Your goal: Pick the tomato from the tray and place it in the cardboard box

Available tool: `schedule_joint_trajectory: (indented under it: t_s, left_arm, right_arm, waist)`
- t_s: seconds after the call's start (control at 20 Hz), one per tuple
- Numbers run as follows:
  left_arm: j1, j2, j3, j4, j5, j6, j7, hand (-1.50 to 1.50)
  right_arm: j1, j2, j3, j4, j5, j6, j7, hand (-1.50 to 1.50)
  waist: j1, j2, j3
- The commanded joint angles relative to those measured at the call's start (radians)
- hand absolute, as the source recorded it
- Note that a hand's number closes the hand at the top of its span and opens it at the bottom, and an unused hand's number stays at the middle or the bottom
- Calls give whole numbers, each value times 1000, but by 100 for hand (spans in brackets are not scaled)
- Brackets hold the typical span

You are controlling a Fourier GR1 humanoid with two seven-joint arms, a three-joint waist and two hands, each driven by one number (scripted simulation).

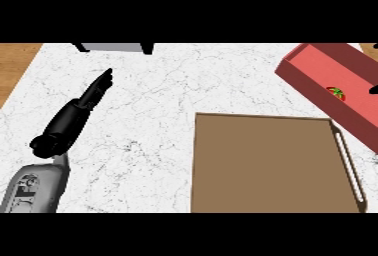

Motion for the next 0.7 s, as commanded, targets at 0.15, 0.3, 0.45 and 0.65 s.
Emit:
schedule_joint_trajectory:
  t_s: [0.15,0.3,0.45,0.65]
  left_arm:
    - [21,-9,-3,-9,-8,13,-1,0]
    - [-7,-26,-18,-22,-11,20,26,0]
    - [-19,-19,-14,-18,-10,15,46,0]
    - [-21,14,18,19,4,-7,-7,0]
  right_arm:
    - [-70,-12,-360,52,-353,14,-50,-150]
    - [-61,-21,-474,99,-459,-13,14,-150]
    - [-34,-81,-525,120,-506,-10,68,-150]
    - [23,-100,-569,98,-551,-49,29,-150]
  waist:
    - [-19,-10,3]
    - [-9,0,3]
    - [-2,5,2]
    - [7,12,2]
